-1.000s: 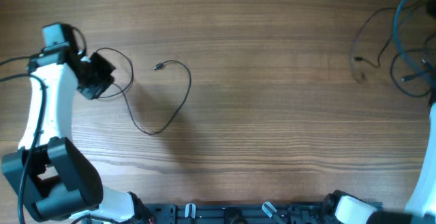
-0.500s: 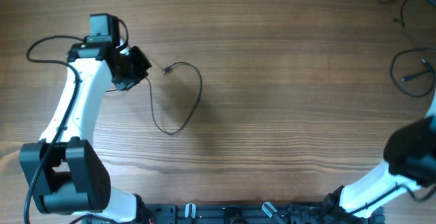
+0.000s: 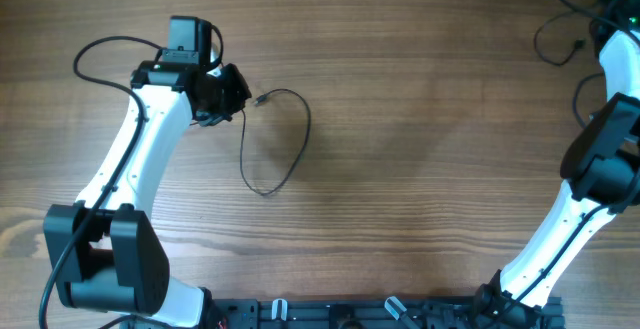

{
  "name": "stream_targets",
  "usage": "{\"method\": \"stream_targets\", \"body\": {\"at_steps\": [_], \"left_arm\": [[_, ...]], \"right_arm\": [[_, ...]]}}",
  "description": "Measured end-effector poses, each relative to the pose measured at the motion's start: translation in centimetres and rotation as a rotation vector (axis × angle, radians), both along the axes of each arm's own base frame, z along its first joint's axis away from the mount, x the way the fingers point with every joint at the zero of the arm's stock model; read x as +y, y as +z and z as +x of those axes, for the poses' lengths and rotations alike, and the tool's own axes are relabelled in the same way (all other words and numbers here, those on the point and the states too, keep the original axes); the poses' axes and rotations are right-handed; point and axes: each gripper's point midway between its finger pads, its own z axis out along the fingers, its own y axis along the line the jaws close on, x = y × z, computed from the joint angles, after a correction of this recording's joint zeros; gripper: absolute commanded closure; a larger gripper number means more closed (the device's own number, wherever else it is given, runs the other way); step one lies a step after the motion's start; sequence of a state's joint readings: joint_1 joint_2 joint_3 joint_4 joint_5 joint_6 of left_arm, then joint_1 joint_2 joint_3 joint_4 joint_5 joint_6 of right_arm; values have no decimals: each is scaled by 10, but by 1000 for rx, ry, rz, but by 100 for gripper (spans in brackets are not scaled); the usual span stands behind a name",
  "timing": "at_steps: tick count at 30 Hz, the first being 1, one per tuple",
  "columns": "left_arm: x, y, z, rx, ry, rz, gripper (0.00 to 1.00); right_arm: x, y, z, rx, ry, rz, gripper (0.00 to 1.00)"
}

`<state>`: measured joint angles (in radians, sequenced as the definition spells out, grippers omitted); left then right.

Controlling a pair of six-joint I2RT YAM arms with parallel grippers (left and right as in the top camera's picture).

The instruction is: Untangle cables

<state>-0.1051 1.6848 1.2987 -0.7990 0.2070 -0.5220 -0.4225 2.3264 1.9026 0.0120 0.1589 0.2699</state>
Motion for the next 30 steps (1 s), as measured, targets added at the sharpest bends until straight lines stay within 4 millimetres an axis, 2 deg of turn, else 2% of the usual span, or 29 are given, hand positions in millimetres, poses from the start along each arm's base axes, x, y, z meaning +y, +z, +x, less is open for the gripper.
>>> {"method": "stream_targets", "body": {"at_steps": [3,4,5,6,7,9,12,16,20,21,25,28,30], "left_arm": [[-6,0,-1,0,-17,1,96],[-7,0,-2,0,-19,4,96],[-8,0,-2,0,-22,9,96],[-9,-1,-2,-1,-24,15,96],[-9,-1,-2,-2,-25,18,96],[-9,-1,-2,-3,-26,24,96],[-10,-1,-2,-3,-27,28,96],[-10,-1,-2,-3,-27,28,96],[-9,-1,-2,-3,-26,29,96],[-9,-1,-2,-4,-26,31,96],[-8,-1,-2,-4,-24,34,96],[-11,2,5,-36,-26,30,96],[-18,5,10,-65,-41,16,96]], "right_arm": [[1,-15,-1,10,-13,49,89],[3,-18,-1,13,-11,65,84],[6,-21,-1,18,0,84,67],[9,-24,-1,24,12,104,44],[12,-27,-1,29,21,118,32],[16,-32,-2,45,34,144,2],[26,-49,-9,109,59,200,0],[41,-61,-14,160,111,269,0],[56,-57,-21,189,152,327,0],[58,-52,-23,192,156,335,0],[75,-6,-45,204,164,370,0],[96,29,-69,228,172,411,0],[115,42,-82,254,197,449,0]]}}
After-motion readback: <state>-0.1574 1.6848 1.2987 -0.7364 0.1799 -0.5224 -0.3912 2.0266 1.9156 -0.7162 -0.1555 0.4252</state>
